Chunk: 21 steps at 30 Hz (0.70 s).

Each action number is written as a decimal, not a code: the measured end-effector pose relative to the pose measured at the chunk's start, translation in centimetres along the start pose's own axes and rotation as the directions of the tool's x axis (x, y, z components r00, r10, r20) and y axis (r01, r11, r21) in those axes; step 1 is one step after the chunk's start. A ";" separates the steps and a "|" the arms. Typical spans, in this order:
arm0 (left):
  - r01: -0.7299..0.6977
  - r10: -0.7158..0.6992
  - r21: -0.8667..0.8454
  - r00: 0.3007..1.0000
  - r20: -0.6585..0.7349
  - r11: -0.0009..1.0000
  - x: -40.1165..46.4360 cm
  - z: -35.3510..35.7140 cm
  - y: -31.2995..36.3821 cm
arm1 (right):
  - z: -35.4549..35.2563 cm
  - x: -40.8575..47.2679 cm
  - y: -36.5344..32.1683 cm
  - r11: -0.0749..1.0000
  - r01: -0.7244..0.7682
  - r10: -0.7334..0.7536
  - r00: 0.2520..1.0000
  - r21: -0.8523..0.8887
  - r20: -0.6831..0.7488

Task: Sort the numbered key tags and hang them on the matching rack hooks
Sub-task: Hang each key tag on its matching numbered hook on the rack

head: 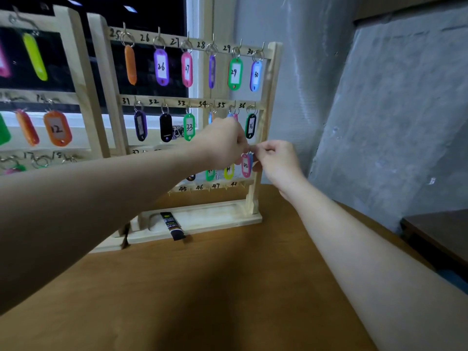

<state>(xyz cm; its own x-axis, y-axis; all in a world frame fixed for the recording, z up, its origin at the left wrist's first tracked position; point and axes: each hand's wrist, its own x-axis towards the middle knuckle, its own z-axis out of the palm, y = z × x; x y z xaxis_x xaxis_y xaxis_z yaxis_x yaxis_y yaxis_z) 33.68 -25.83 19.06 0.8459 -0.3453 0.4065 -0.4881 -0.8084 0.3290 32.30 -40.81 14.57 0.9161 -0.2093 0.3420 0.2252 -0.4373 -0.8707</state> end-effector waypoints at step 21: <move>0.106 -0.101 0.059 0.991 -0.082 0.993 1.1 1.5 -0.2 | 0.3 -0.5 1.9 0.998 -0.053 0.052 0.999 0.038 0.014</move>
<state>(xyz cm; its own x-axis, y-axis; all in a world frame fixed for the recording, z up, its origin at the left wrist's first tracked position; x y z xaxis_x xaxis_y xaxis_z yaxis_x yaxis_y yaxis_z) 35.04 -26.76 18.21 0.8703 -0.2213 0.4400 -0.3819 -0.8674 0.3190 32.34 -41.22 12.61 0.9312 -0.2195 0.2910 0.1891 -0.3917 -0.9004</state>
